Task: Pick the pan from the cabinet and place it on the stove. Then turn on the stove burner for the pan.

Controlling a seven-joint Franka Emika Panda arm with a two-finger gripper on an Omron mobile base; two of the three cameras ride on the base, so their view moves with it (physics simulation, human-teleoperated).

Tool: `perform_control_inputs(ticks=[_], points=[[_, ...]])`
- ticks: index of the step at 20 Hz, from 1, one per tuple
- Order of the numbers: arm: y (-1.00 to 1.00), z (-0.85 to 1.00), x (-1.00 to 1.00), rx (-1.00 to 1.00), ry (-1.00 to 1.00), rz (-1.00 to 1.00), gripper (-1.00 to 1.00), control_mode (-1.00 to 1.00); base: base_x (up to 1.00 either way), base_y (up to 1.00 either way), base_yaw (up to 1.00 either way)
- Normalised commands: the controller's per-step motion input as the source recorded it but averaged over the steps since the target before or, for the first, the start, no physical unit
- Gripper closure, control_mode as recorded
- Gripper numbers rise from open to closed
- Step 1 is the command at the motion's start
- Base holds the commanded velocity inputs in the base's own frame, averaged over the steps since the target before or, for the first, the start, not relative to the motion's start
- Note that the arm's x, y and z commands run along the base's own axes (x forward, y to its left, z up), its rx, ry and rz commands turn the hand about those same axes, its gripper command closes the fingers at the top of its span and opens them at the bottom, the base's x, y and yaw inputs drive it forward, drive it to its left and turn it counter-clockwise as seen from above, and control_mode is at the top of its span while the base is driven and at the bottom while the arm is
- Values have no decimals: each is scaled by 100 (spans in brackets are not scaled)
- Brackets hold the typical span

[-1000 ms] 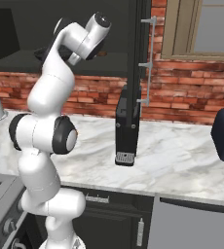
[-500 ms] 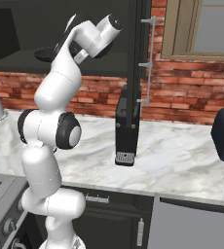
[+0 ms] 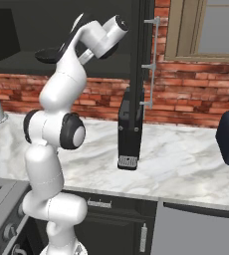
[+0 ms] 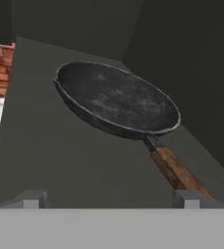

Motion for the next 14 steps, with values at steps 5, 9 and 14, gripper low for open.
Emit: perform_control_inputs(ticks=[5, 9, 14], points=[[0, -2, 20, 0, 0, 4, -100, -100, 0, 0, 0], [0, -8, 30, 0, 0, 5, -100, -100, 0, 0, 0], [-1, -4, 31, 0, 1, 7, -100, -100, 0, 0, 0]])
